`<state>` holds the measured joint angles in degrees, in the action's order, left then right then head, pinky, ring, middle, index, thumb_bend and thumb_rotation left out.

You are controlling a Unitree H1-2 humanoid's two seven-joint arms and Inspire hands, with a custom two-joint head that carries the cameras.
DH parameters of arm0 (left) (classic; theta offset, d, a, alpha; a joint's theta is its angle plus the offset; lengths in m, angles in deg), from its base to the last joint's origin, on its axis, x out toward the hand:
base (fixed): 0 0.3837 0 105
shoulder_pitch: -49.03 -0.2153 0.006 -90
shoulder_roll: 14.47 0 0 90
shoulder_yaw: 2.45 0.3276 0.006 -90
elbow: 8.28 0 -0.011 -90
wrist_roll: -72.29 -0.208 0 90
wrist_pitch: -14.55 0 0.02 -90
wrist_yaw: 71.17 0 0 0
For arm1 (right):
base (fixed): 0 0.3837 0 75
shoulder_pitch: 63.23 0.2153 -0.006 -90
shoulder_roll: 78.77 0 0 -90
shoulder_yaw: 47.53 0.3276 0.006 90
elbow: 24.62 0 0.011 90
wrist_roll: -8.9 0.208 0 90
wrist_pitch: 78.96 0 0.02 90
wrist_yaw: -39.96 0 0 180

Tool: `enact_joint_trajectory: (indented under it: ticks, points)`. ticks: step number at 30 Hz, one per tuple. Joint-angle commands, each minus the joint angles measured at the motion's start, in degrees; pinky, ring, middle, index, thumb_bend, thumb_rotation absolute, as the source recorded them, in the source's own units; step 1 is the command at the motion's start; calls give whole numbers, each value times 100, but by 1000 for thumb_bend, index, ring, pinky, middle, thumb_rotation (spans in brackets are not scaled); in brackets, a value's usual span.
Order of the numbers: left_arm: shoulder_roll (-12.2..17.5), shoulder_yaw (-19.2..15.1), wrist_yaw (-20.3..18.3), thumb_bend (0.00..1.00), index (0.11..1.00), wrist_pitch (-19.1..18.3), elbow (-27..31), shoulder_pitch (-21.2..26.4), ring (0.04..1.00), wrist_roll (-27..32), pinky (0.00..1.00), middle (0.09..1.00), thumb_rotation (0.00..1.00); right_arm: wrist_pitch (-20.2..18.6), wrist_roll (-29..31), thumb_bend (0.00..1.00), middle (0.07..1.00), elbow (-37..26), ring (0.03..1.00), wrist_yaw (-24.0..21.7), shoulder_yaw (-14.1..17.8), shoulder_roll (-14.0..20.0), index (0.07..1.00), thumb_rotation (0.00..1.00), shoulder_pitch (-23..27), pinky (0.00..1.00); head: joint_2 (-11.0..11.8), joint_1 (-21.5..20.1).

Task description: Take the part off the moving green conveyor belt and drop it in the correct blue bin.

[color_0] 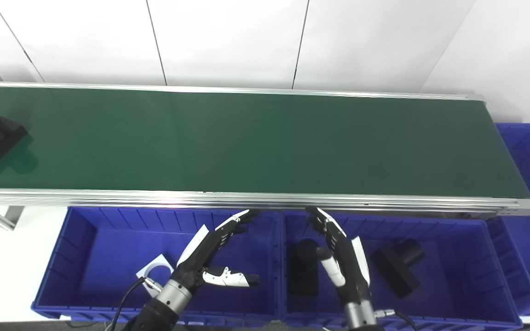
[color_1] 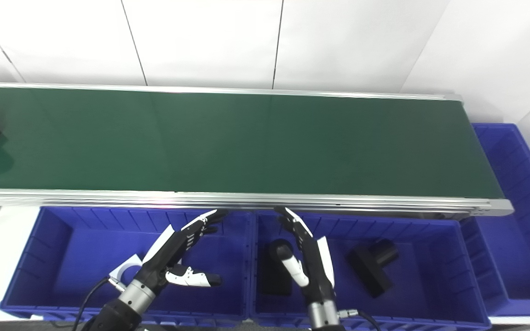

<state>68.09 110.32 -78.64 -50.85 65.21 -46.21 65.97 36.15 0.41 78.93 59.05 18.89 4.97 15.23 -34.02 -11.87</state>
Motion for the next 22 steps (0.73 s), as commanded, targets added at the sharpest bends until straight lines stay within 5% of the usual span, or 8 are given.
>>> enact_joint_trajectory:
  ticks: [1, 22]
  points:
    - [-10, -8, 127, 849, 880, 233, 243, 16, 925, 8, 886, 934, 454, 182, -138, 855, 882, -248, 870, 181, -128, 80, 825, 959, 92, 860, 7, 6]
    - [-66, 195, 502, 883, 847, 231, 327, -73, 896, -96, 850, 910, 478, 182, 355, 810, 871, -36, 850, 28, 71, -78, 843, 985, -24, 836, 297, 216]
